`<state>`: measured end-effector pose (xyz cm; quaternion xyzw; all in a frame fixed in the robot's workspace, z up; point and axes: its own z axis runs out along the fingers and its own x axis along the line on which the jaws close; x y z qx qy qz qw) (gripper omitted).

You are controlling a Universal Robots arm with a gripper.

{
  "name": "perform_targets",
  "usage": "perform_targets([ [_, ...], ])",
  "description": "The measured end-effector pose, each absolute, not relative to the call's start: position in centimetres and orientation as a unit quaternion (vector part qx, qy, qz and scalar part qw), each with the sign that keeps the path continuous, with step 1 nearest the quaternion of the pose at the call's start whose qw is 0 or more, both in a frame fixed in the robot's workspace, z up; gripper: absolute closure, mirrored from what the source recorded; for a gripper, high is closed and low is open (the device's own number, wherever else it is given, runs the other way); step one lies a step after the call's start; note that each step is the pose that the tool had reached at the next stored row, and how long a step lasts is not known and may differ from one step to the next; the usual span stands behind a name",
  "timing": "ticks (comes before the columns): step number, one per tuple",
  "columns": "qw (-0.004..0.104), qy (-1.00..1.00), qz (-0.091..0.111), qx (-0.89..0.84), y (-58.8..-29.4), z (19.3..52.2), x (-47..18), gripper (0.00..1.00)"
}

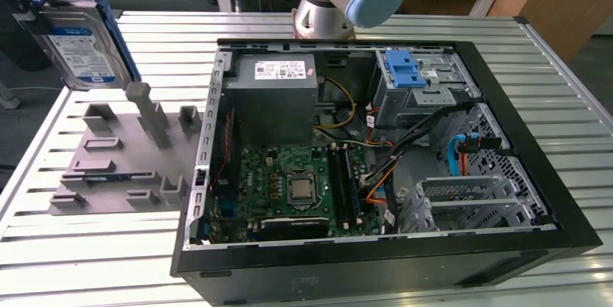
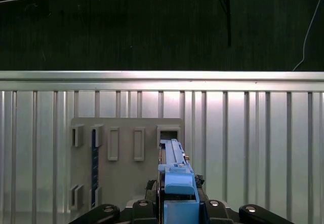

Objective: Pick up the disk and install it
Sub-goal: 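Pick up the disk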

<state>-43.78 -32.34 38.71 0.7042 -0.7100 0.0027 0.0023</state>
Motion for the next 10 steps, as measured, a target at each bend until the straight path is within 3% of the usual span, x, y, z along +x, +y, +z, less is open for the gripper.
perform_targets([
  [10,0.002,-0.71,0.003,0.704,-32.34,39.67,-43.78,0.64],
])
